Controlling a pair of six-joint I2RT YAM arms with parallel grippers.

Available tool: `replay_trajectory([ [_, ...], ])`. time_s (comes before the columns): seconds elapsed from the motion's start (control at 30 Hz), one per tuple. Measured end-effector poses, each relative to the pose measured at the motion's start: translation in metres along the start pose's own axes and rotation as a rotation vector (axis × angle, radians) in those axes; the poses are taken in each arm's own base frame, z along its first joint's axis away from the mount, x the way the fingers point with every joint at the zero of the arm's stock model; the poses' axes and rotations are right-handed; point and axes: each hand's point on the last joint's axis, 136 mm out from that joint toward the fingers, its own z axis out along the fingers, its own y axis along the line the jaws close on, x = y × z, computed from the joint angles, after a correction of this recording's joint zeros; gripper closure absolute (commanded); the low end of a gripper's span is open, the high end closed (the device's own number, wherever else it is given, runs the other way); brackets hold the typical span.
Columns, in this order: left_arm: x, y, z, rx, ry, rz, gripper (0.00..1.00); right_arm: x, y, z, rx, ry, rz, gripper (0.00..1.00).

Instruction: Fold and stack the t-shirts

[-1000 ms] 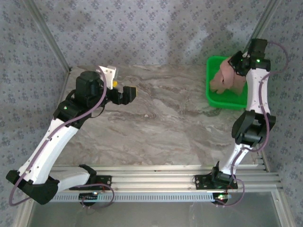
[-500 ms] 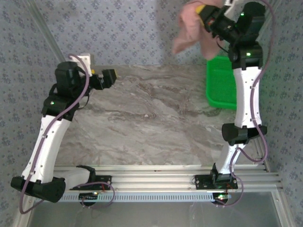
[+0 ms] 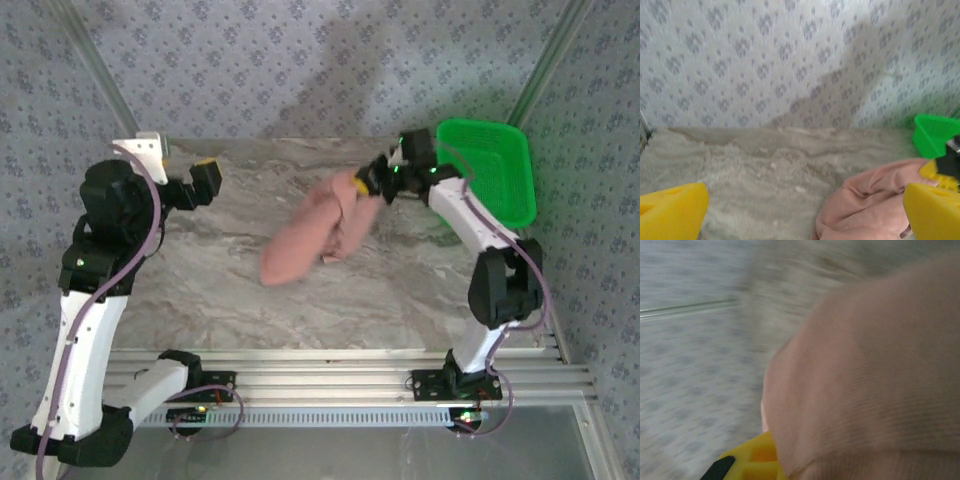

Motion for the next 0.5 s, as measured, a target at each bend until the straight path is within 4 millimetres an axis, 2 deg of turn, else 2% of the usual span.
replay_trajectory([
  [0.07,0.03,0.003,0.01,0.001,0.074,-0.008,0.0,0.015,-0.06,0.029,0.144,0.063,0.059,0.79],
  [0.13,0.058,-0.001,0.018,0.016,0.148,-0.008,0.0,0.023,-0.09,0.04,0.216,0.093,0.076,0.67],
  [0.17,0.075,-0.005,0.025,0.031,0.195,-0.004,0.0,0.025,-0.096,0.041,0.23,0.099,0.073,0.6],
  [0.27,0.12,-0.022,0.033,0.087,0.322,0.006,0.0,0.02,-0.093,0.04,0.23,0.085,0.035,0.43],
  [0.43,0.171,-0.038,0.03,0.146,0.474,-0.034,0.0,0.004,-0.072,0.029,0.228,0.045,-0.077,0.21],
  [0.5,0.198,-0.041,0.025,0.157,0.562,-0.059,0.0,0.003,-0.066,0.02,0.245,0.034,-0.149,0.17],
])
